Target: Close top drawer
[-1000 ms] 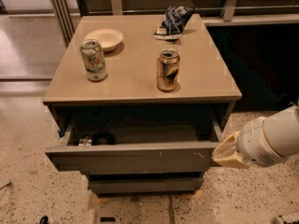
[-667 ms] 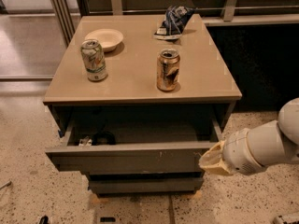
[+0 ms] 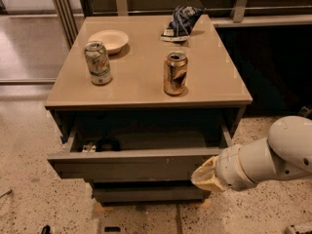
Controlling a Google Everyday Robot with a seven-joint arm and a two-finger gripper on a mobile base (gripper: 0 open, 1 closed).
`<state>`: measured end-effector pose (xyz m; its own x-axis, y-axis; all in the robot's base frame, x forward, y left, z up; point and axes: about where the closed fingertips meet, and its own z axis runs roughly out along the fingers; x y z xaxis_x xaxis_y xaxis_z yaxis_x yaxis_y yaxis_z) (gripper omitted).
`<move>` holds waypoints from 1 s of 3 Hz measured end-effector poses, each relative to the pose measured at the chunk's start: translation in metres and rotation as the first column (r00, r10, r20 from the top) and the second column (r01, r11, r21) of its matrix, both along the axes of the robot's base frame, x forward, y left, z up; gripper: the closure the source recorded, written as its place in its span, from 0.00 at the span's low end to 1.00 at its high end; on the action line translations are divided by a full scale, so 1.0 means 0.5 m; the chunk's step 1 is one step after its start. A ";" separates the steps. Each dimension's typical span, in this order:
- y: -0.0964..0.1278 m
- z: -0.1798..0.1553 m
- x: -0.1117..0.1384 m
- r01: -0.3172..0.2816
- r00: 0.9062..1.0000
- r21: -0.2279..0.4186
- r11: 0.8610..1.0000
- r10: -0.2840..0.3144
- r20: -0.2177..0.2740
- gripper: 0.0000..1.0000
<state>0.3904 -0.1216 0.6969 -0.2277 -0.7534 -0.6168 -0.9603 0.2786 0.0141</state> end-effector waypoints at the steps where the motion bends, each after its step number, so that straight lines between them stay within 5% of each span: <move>1: -0.010 -0.013 0.007 -0.007 0.998 -0.021 1.000 0.009 0.059 1.00; 2: -0.014 -0.034 0.018 -0.008 0.982 -0.033 0.999 0.015 0.190 1.00; 3: -0.008 -0.045 0.060 -0.020 0.940 -0.030 0.999 0.029 0.340 1.00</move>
Offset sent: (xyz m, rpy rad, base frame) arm 0.0295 -0.0153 -0.0243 -0.0595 -0.4446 0.0086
